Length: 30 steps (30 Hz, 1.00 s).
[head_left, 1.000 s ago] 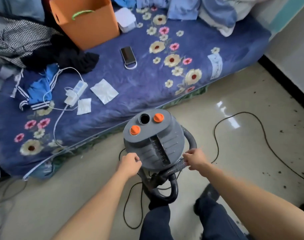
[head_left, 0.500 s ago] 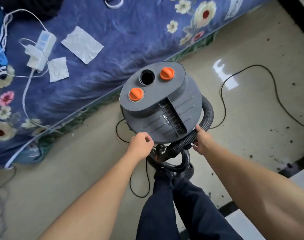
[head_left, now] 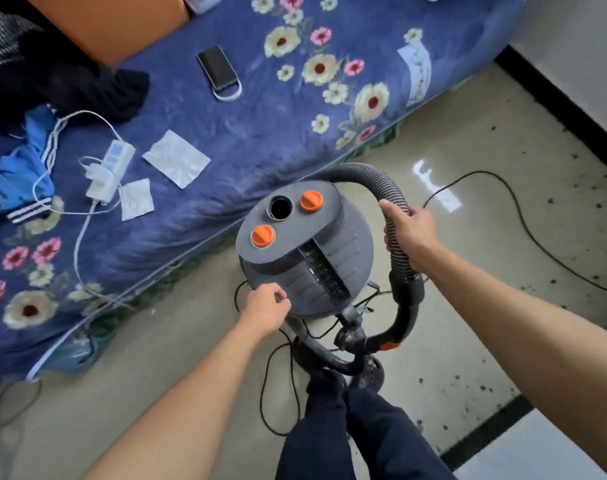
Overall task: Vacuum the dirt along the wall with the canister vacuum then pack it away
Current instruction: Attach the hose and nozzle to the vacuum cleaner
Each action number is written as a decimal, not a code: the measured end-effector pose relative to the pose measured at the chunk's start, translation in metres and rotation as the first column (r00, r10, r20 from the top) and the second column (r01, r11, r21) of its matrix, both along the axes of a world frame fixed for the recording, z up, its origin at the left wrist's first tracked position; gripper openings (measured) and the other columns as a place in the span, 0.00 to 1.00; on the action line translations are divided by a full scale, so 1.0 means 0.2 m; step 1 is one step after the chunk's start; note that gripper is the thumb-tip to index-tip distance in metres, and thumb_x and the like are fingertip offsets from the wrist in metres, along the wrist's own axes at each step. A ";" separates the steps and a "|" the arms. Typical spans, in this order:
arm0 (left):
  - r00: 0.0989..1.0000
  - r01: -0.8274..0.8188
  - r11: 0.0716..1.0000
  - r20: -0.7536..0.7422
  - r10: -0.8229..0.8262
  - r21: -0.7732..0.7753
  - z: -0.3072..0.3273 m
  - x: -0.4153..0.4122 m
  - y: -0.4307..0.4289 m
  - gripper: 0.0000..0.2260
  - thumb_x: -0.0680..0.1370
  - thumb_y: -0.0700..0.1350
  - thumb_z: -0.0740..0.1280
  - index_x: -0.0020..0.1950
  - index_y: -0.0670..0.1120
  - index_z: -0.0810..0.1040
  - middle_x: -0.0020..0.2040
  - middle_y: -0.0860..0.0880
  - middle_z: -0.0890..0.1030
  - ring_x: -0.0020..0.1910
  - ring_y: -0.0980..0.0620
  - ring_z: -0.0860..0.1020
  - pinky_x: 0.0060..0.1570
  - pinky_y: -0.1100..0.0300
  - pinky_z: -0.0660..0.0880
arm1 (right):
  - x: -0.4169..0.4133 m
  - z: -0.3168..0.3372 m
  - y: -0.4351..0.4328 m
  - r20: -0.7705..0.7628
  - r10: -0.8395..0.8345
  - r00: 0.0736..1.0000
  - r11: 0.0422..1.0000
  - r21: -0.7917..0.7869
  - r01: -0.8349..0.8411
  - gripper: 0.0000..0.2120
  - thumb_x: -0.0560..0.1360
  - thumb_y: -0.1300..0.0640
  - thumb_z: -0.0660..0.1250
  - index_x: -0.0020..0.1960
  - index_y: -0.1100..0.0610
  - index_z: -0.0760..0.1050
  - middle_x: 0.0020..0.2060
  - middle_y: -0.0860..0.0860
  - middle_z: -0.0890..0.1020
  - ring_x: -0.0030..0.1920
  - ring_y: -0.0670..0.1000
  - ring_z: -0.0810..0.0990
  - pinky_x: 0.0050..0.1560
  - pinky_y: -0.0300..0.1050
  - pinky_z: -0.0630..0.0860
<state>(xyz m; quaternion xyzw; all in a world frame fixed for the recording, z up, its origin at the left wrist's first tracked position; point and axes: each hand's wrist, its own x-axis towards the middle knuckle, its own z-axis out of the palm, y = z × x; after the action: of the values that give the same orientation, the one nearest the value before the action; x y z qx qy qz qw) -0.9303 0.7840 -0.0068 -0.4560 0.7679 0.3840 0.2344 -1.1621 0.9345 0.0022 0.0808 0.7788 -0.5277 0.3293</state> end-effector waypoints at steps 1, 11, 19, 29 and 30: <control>1.000 -0.012 1.000 -0.013 0.012 -0.018 0.05 0.00 -0.02 0.06 0.75 0.44 0.66 0.50 0.46 0.80 0.49 0.48 0.81 0.52 0.47 0.77 0.50 0.60 0.72 | -0.04 0.07 -0.04 -0.023 0.081 0.996 0.996 -0.020 -0.081 0.16 0.75 0.48 0.71 0.42 0.60 0.72 0.29 0.57 0.76 0.25 0.53 0.73 0.27 0.44 0.72; 0.991 -0.061 0.958 -0.132 0.025 -0.279 0.41 0.01 -0.46 0.22 0.74 0.43 0.69 0.67 0.44 0.70 0.62 0.42 0.74 0.62 0.41 0.73 0.58 0.52 0.70 | 0.00 0.55 -0.43 -0.133 0.764 0.632 0.645 0.131 -0.753 0.15 0.73 0.48 0.74 0.43 0.60 0.78 0.30 0.53 0.78 0.26 0.49 0.76 0.27 0.40 0.75; 0.907 0.406 0.879 -0.007 -0.421 -0.249 0.33 0.04 -0.71 0.37 0.69 0.48 0.75 0.73 0.50 0.62 0.67 0.46 0.67 0.66 0.43 0.68 0.61 0.49 0.70 | 0.32 0.58 -0.59 0.010 0.932 0.361 0.344 0.283 -0.895 0.16 0.68 0.43 0.76 0.45 0.55 0.81 0.37 0.53 0.81 0.35 0.51 0.82 0.37 0.45 0.78; 0.735 0.637 0.758 -0.185 -0.653 -0.144 0.23 0.21 -0.67 0.11 0.69 0.43 0.70 0.51 0.49 0.76 0.49 0.48 0.80 0.50 0.44 0.77 0.44 0.55 0.71 | 0.65 0.53 -0.37 -0.093 0.688 0.720 0.661 0.489 -0.569 0.22 0.65 0.28 0.68 0.42 0.46 0.82 0.39 0.42 0.83 0.43 0.46 0.79 0.45 0.48 0.75; 0.717 0.652 0.744 -0.200 -0.668 -0.145 0.25 0.23 -0.66 0.11 0.69 0.43 0.70 0.50 0.49 0.76 0.48 0.48 0.81 0.49 0.44 0.77 0.44 0.55 0.71 | 0.66 0.50 -0.31 -0.230 0.543 0.808 0.749 0.568 -0.341 0.22 0.67 0.29 0.67 0.45 0.46 0.83 0.45 0.44 0.83 0.49 0.48 0.79 0.50 0.49 0.75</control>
<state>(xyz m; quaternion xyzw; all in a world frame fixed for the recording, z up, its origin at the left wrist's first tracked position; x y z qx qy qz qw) -0.8836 0.6526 0.0424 -0.1099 0.9140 0.3023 0.2471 -1.0306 0.8720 0.1020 -0.1315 0.9327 -0.2169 0.2564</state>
